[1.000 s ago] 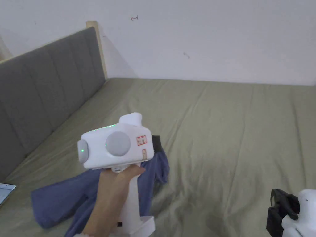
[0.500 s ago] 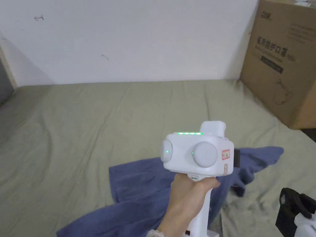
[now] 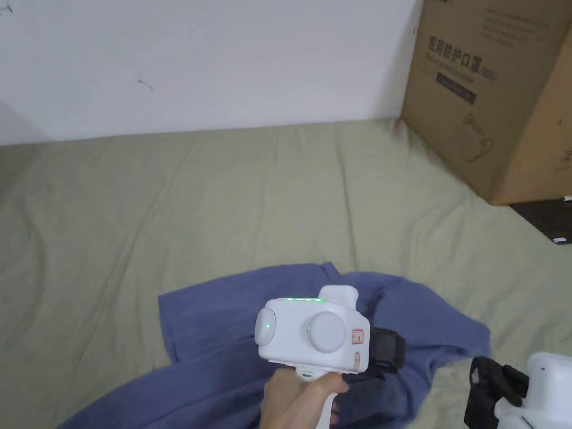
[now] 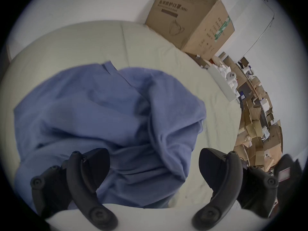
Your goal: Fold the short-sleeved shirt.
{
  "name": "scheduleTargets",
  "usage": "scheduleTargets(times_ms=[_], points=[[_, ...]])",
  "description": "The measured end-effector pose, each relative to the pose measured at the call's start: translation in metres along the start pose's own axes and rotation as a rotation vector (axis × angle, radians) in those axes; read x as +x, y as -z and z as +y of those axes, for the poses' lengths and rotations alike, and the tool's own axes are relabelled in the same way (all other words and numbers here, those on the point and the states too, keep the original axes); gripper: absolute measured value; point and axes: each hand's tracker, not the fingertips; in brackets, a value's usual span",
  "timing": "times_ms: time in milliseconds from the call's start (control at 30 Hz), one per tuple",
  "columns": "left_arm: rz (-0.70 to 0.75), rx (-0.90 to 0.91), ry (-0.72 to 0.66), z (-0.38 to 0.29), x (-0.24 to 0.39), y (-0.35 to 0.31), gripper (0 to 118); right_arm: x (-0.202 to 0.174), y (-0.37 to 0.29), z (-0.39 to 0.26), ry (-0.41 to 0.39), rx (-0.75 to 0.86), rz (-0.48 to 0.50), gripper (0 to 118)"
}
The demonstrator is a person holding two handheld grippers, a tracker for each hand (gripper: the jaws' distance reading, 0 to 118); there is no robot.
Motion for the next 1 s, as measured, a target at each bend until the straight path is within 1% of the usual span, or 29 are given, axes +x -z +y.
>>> scheduleTargets(times_ms=[33, 67, 100, 133, 167, 233, 267, 367, 500, 533, 567, 633, 667, 833, 900, 933, 1000], points=[[-0.005, 0.036, -0.016, 0.001, -0.006, -0.014, 102, -0.005, -0.001, 0.0, -0.013, 0.004, 0.012, 0], [-0.01, 0.068, -0.04, 0.004, -0.013, -0.029, 87, -0.011, -0.002, -0.001, -0.026, 0.007, 0.02, 0], [-0.013, 0.084, -0.056, 0.004, -0.02, -0.042, 64, -0.016, -0.002, 0.0, -0.035, 0.007, 0.027, 0], [0.002, 0.1, -0.075, 0.001, -0.029, -0.058, 34, -0.022, -0.003, -0.001, -0.044, 0.009, 0.044, 0], [0.025, 0.119, -0.078, -0.003, -0.038, -0.072, 19, -0.028, -0.004, -0.001, -0.047, 0.01, 0.056, 0], [0.084, 0.159, -0.068, -0.018, -0.058, -0.102, 2, -0.038, -0.005, -0.001, -0.053, 0.008, 0.088, 0], [0.125, 0.172, -0.077, -0.03, -0.071, -0.117, 0, -0.044, -0.006, -0.002, -0.061, 0.01, 0.099, 0], [0.183, 0.174, -0.189, -0.064, -0.121, -0.159, 0, -0.06, -0.007, -0.006, -0.089, 0.004, 0.132, 0], [0.374, 0.198, -0.354, -0.099, -0.193, -0.199, 0, -0.079, -0.004, -0.013, -0.104, -0.018, 0.18, 0], [0.399, 0.179, -0.391, -0.103, -0.209, -0.203, 12, -0.083, -0.003, -0.015, -0.11, -0.026, 0.19, 0], [0.421, 0.143, -0.44, -0.108, -0.225, -0.206, 35, -0.088, -0.003, -0.017, -0.122, -0.033, 0.199, 0], [0.406, 0.096, -0.515, -0.116, -0.25, -0.204, 93, -0.095, -0.002, -0.02, -0.146, -0.041, 0.203, 0], [0.405, 0.098, -0.545, -0.12, -0.26, -0.203, 99, -0.097, 0.0, -0.021, -0.157, -0.046, 0.208, 0], [0.428, 0.005, -0.599, -0.12, -0.287, -0.169, 96, -0.101, 0.009, -0.026, -0.172, -0.081, 0.208, 0], [0.452, -0.022, -0.606, -0.118, -0.284, -0.156, 95, -0.099, 0.012, -0.026, -0.18, -0.09, 0.199, 0], [0.505, -0.032, -0.57, -0.115, -0.277, -0.155, 87, -0.097, 0.014, -0.026, -0.181, -0.094, 0.194, 0], [0.646, -0.077, -0.457, -0.111, -0.26, -0.147, 66, -0.093, 0.019, -0.026, -0.172, -0.104, 0.179, 0]])
